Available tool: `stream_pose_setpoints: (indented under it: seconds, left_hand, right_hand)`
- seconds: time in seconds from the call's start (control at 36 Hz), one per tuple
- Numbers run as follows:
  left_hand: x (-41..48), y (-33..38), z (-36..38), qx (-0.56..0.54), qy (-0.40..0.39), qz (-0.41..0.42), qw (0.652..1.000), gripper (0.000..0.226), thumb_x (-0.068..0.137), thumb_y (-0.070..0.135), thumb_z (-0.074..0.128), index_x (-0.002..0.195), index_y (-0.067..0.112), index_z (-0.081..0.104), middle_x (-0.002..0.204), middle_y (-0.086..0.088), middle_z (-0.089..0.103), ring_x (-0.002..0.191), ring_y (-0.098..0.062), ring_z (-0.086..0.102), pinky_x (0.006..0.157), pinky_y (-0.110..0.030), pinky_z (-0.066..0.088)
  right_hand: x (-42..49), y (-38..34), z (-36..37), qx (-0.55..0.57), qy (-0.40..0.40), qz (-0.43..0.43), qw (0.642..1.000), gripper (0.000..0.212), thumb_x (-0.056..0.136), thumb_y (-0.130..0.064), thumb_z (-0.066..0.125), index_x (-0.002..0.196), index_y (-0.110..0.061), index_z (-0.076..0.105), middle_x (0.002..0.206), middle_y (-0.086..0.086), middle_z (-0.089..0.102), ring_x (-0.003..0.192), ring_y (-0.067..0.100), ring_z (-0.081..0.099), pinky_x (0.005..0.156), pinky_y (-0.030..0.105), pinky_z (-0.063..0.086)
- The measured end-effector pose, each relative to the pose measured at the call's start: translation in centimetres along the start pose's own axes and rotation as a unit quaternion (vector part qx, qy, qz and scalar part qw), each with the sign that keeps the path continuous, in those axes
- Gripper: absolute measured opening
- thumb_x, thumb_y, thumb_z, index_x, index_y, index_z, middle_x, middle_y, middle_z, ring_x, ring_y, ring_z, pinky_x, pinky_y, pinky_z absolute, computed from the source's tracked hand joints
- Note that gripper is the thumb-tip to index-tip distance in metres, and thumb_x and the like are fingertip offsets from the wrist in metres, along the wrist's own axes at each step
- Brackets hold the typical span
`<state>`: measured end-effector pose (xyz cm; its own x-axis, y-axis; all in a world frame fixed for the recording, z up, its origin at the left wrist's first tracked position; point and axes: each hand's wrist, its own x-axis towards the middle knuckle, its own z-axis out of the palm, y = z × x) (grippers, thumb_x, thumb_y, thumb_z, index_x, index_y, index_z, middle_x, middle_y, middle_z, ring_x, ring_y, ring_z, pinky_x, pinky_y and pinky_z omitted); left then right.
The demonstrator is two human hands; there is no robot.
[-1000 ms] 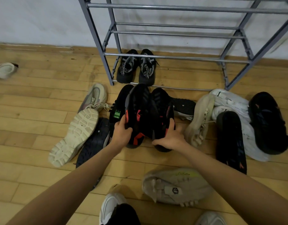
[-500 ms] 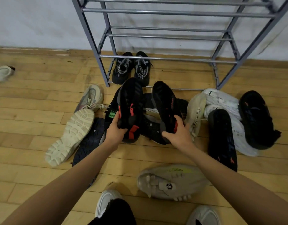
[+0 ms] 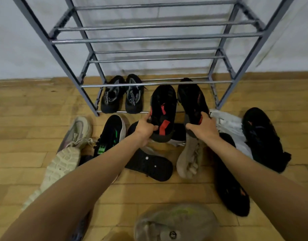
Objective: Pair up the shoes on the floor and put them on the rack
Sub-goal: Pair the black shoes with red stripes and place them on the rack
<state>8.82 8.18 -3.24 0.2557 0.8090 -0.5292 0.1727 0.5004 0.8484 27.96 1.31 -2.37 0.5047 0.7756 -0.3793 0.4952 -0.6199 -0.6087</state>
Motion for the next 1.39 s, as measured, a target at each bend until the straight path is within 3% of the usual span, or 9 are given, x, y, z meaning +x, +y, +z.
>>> stream_pose_setpoints:
  seconds: [0.25,0.39,0.81,0.92,0.97,1.03,1.14,1.31,1.39]
  left_hand:
    - [7.6,3.3,3.7,-0.033,0.017,-0.022,0.999,0.071,0.091,-0.013,0.044,0.147,0.028,0.03,0.135,-0.01,0.053,0.107,-0.026,0.054,0.074,-0.038,0.052]
    - [11.2,3.6,5.2,-0.024,0.032,-0.005,0.999,0.069,0.09,-0.013,0.045,0.146,0.025,0.031,0.136,-0.013,0.053,0.121,-0.03,0.053,0.101,-0.047,0.046]
    - [16.3,0.9,6.3,0.008,0.051,0.016,0.999,0.067,0.09,-0.007,0.049,0.145,0.027,0.033,0.139,-0.009,0.05,0.126,-0.026,0.049,0.093,-0.034,0.047]
    - [16.4,0.6,6.4,-0.002,0.062,0.011,0.998,0.057,0.094,-0.003,0.046,0.143,0.023,0.035,0.133,-0.01,0.055,0.103,-0.017,0.06,0.064,-0.016,0.054]
    - [16.4,0.6,6.7,0.01,0.071,0.016,0.997,0.053,0.09,-0.007,0.046,0.138,0.017,0.042,0.125,-0.02,0.06,0.096,-0.029,0.066,0.048,-0.016,0.051]
    - [16.5,0.8,7.0,0.026,0.079,0.012,0.996,0.053,0.089,-0.008,0.045,0.137,0.015,0.042,0.124,-0.025,0.059,0.104,-0.041,0.062,0.056,-0.025,0.053]
    - [16.6,0.7,7.1,0.094,0.11,-0.003,0.99,0.053,0.096,0.011,0.048,0.145,0.021,0.032,0.135,-0.012,0.053,0.121,-0.03,0.053,0.086,-0.034,0.048]
    - [16.6,1.0,6.3,0.112,0.107,0.003,0.988,0.054,0.093,0.009,0.055,0.143,0.016,0.037,0.136,-0.01,0.054,0.124,-0.027,0.051,0.079,-0.023,0.04]
    - [16.3,0.7,5.8,0.148,0.102,0.016,0.984,0.058,0.09,0.006,0.058,0.144,0.015,0.037,0.136,-0.01,0.054,0.125,-0.026,0.051,0.088,-0.026,0.044]
  right_hand:
    - [7.5,-0.9,0.2,-0.031,0.026,0.011,0.999,0.089,0.083,-0.046,0.065,0.151,-0.021,0.014,0.156,0.018,0.011,0.141,0.039,0.022,0.111,0.047,0.031]
    - [11.2,-1.8,0.9,-0.038,0.04,0.002,0.998,0.087,0.086,-0.046,0.062,0.152,-0.02,0.011,0.157,0.017,0.007,0.141,0.039,0.02,0.109,0.046,0.035]
    - [16.1,-0.9,2.4,-0.048,0.039,0.016,0.998,0.085,0.086,-0.042,0.062,0.151,-0.019,0.012,0.155,0.019,0.012,0.137,0.044,0.024,0.106,0.048,0.037]
    - [15.9,-0.5,3.0,-0.067,0.017,0.006,0.998,0.085,0.083,-0.043,0.066,0.148,-0.018,0.018,0.149,0.023,0.02,0.131,0.046,0.032,0.102,0.049,0.041]
    - [15.8,-0.2,3.2,-0.07,0.01,0.001,0.997,0.085,0.082,-0.042,0.066,0.148,-0.018,0.017,0.149,0.023,0.017,0.13,0.047,0.032,0.102,0.051,0.041]
    - [15.8,-0.1,3.3,-0.068,0.008,-0.006,0.998,0.084,0.083,-0.041,0.067,0.148,-0.018,0.018,0.149,0.023,0.017,0.129,0.047,0.033,0.102,0.051,0.041]
    - [15.8,0.0,3.4,-0.084,0.014,-0.01,0.996,0.081,0.084,-0.04,0.065,0.147,-0.016,0.019,0.148,0.023,0.018,0.128,0.047,0.033,0.101,0.05,0.041]
    - [15.9,-0.4,2.9,-0.137,0.005,-0.011,0.99,0.072,0.086,-0.042,0.063,0.143,-0.014,0.029,0.152,0.023,0.011,0.136,0.045,0.02,0.108,0.048,0.033]
    - [15.7,-0.7,2.6,-0.153,0.002,-0.021,0.988,0.064,0.087,-0.037,0.063,0.138,-0.012,0.034,0.153,0.021,0.005,0.137,0.044,0.018,0.105,0.047,0.033]
